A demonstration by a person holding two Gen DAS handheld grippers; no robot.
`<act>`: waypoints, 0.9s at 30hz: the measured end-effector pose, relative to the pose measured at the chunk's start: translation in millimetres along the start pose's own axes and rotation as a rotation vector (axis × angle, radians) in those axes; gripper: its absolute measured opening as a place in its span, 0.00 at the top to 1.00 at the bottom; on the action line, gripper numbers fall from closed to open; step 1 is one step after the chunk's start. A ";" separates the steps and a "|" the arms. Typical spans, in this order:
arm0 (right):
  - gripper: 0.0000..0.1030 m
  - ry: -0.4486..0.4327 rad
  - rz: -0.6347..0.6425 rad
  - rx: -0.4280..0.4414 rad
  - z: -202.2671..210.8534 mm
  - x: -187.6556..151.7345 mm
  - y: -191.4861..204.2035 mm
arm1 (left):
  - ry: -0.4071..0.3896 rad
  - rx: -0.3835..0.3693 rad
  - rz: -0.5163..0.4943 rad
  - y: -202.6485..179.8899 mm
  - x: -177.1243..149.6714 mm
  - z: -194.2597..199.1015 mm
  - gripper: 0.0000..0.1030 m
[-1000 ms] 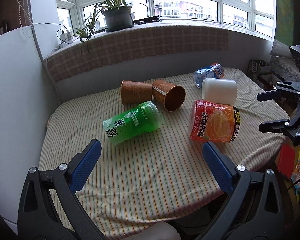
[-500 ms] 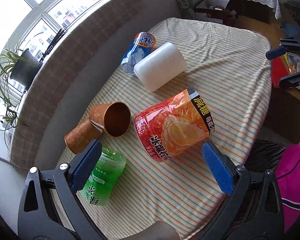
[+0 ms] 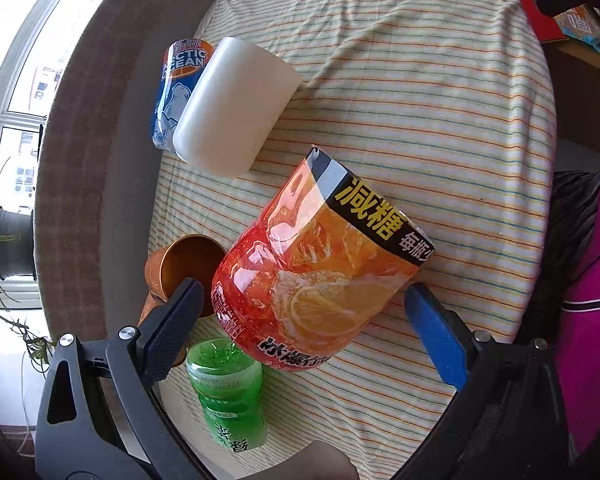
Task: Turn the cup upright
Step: 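Move the left gripper to the lying canister and close on it, then lift the canister with the left gripper and rotate its opening upward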
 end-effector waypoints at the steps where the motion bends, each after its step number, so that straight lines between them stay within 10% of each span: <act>1: 0.17 0.000 -0.013 0.006 0.3 -0.5 -3.0 | 0.004 0.002 -0.013 -1.3 1.2 -1.7 0.00; 27: 0.17 0.034 -0.076 -0.003 -2.0 -5.3 -13.5 | -0.011 -0.052 0.139 18.3 10.8 -22.0 0.04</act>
Point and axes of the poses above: each gripper's, at about its wrist camera, not at the fingertips, and z roughly against the way its jaws point, y to its left, x to its top, the point moved 2 cm from there along -z, roughly the way its jaws point, and after that the axes turned 12 degrees about z, right-handed, at the moved point
